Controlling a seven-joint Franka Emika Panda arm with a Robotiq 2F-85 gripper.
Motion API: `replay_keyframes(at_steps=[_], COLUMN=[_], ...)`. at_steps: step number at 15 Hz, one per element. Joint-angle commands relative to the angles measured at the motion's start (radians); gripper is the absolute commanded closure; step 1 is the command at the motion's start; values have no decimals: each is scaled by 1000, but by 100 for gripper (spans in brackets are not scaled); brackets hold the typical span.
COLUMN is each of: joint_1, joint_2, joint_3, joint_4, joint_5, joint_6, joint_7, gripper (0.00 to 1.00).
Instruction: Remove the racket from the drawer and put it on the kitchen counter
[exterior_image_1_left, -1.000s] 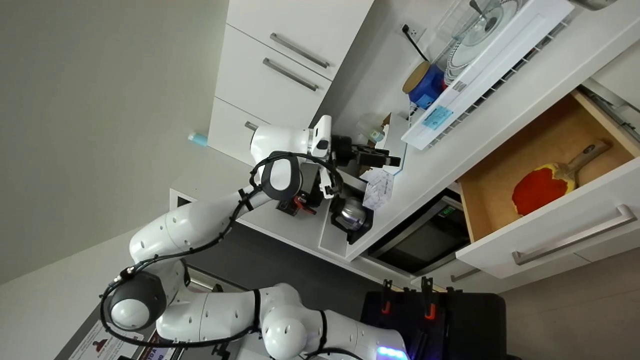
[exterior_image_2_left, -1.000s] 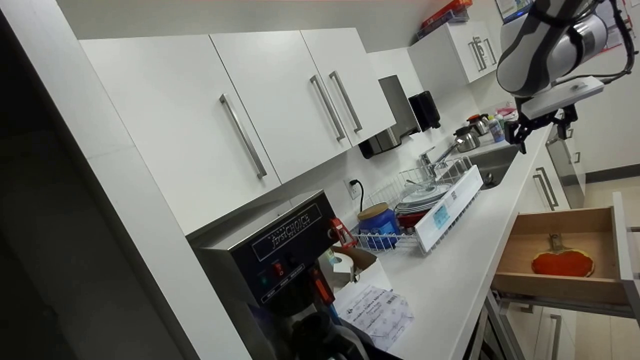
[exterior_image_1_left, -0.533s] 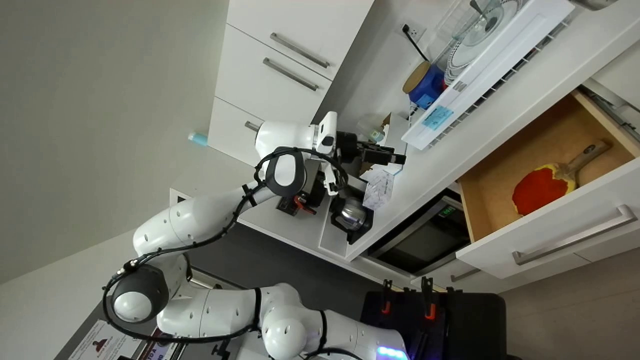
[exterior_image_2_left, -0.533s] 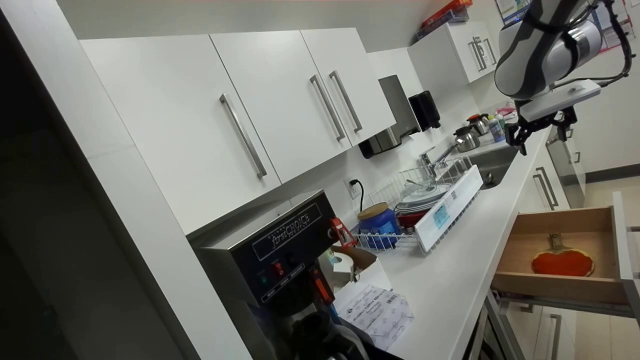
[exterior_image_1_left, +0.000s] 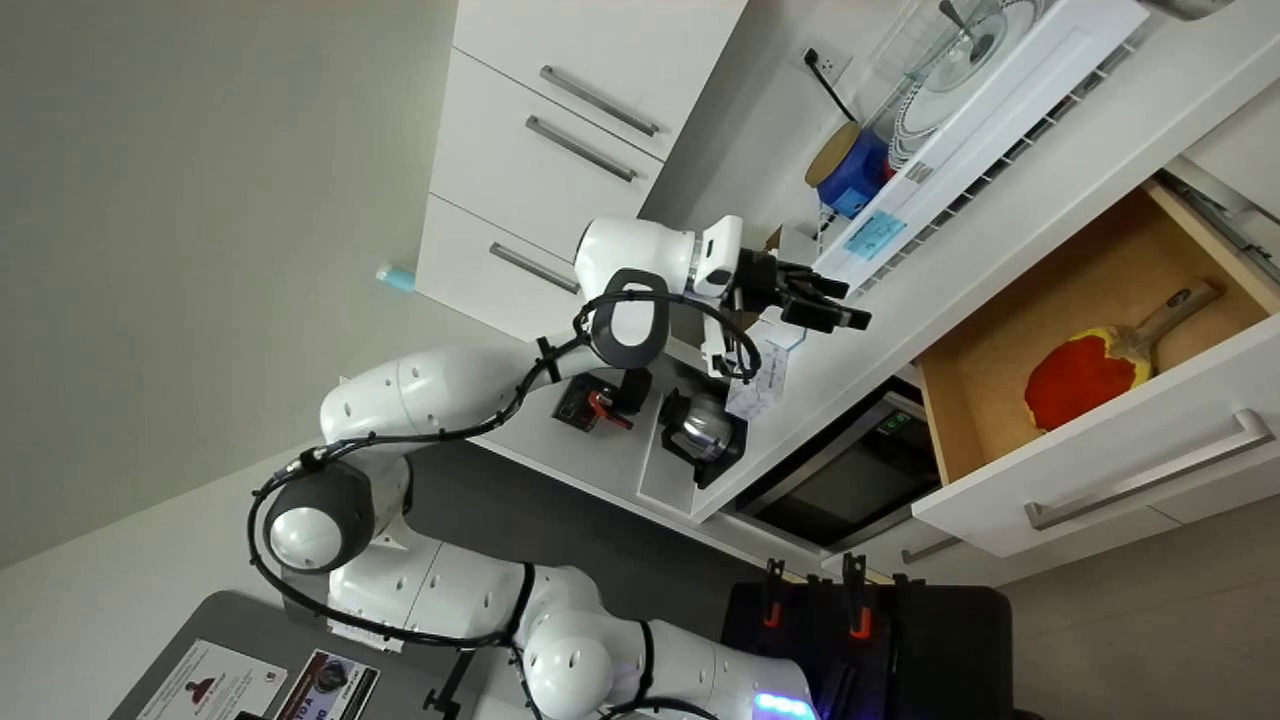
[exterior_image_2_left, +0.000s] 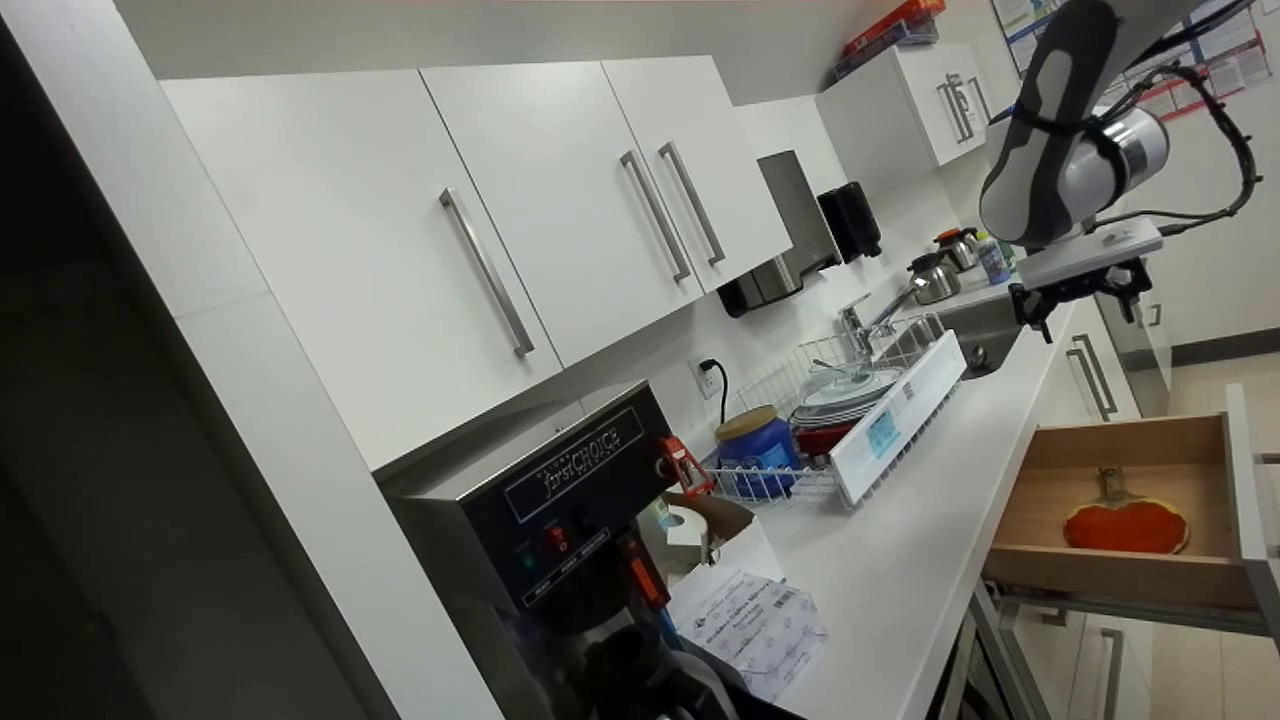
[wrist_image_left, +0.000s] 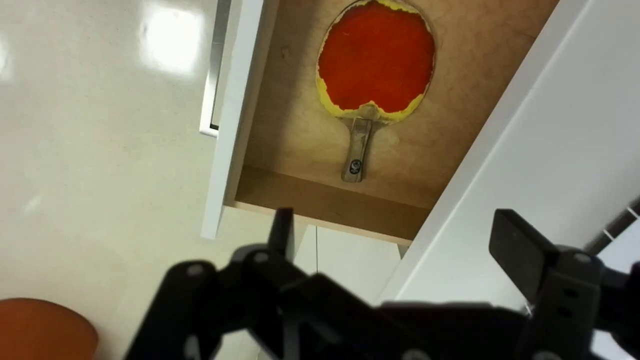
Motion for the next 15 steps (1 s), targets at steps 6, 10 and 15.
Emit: replay_keyframes(at_steps=[6,10,15], joint_1=[40,52,81], joint_2=[390,516,538], joint_3=[-65,-83,-121], joint_4=[155,219,227], joint_5=[292,375,372], joint_6=[197,231,211], joint_7=[-96,-125,-130], gripper=[0,0,0])
